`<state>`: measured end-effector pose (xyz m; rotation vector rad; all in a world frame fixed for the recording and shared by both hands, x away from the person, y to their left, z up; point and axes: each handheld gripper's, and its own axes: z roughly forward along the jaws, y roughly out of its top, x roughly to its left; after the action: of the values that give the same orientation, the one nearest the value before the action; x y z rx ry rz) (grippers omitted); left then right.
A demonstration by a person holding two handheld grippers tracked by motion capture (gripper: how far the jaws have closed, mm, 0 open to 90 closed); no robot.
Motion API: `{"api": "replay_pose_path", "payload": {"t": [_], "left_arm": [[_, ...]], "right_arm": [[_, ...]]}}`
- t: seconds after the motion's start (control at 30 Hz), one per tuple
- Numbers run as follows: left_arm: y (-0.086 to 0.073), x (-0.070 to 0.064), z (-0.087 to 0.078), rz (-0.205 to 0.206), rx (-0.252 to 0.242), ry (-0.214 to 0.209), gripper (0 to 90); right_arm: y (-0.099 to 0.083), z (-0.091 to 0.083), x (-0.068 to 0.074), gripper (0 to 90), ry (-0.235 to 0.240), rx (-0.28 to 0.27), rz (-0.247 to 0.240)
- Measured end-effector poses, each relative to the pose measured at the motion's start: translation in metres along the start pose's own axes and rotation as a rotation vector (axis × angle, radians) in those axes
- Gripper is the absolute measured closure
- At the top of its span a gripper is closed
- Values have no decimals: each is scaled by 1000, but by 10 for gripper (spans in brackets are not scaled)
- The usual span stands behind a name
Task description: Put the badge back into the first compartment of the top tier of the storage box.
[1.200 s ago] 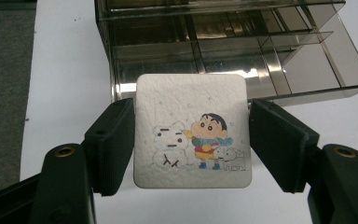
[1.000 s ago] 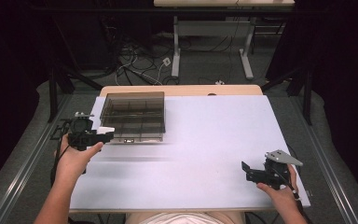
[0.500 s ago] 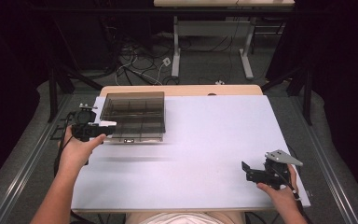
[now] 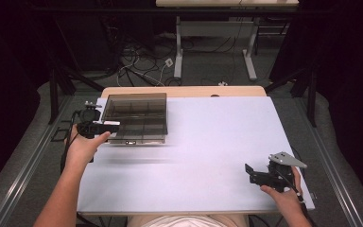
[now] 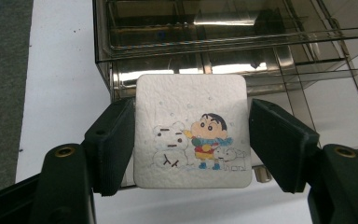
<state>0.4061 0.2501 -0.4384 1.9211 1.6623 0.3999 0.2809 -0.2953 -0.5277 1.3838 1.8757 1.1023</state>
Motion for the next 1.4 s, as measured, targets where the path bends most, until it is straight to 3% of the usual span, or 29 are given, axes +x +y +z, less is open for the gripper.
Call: {"api": "replay_pose_path", "payload": {"t": [0.5,1.0,1.4], "left_arm": [[5,4,17,-18,29,27,333],[6,2,26,-25,78,18,330],[6,2,27,-25,53,8,219]], "right_arm": [[0,0,1,0,3,3,4],[0,0,0,0,-1,-5,-6],[0,0,0,0,4,2,-1]]}}
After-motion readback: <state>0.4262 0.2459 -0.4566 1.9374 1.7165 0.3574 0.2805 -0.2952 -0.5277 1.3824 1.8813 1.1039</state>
